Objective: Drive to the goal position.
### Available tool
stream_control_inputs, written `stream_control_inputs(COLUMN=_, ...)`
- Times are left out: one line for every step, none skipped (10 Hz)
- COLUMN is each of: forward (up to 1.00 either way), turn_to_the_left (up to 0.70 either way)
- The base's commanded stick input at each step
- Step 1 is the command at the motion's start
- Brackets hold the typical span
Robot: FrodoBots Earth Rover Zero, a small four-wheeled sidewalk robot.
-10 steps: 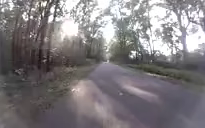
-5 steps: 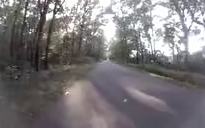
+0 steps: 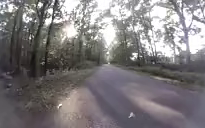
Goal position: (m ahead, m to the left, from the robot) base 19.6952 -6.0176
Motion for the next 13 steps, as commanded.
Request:
stream_control_inputs(forward=0.7, turn_to_the_left=-0.01)
stream_control_inputs(forward=0.7, turn_to_the_left=-0.01)
stream_control_inputs(forward=0.7, turn_to_the_left=-0.01)
stream_control_inputs(forward=0.7, turn_to_the_left=-0.01)
stream_control_inputs(forward=0.7, turn_to_the_left=-0.01)
stream_control_inputs(forward=0.7, turn_to_the_left=-0.01)
stream_control_inputs(forward=0.7, turn_to_the_left=-0.01)
stream_control_inputs(forward=0.7, turn_to_the_left=-0.01)
stream_control_inputs(forward=0.7, turn_to_the_left=-0.01)
stream_control_inputs(forward=0.7, turn_to_the_left=-0.01)
stream_control_inputs(forward=0.7, turn_to_the_left=-0.01)
stream_control_inputs(forward=0.7, turn_to_the_left=-0.01)
stream_control_inputs(forward=0.7, turn_to_the_left=-0.01)
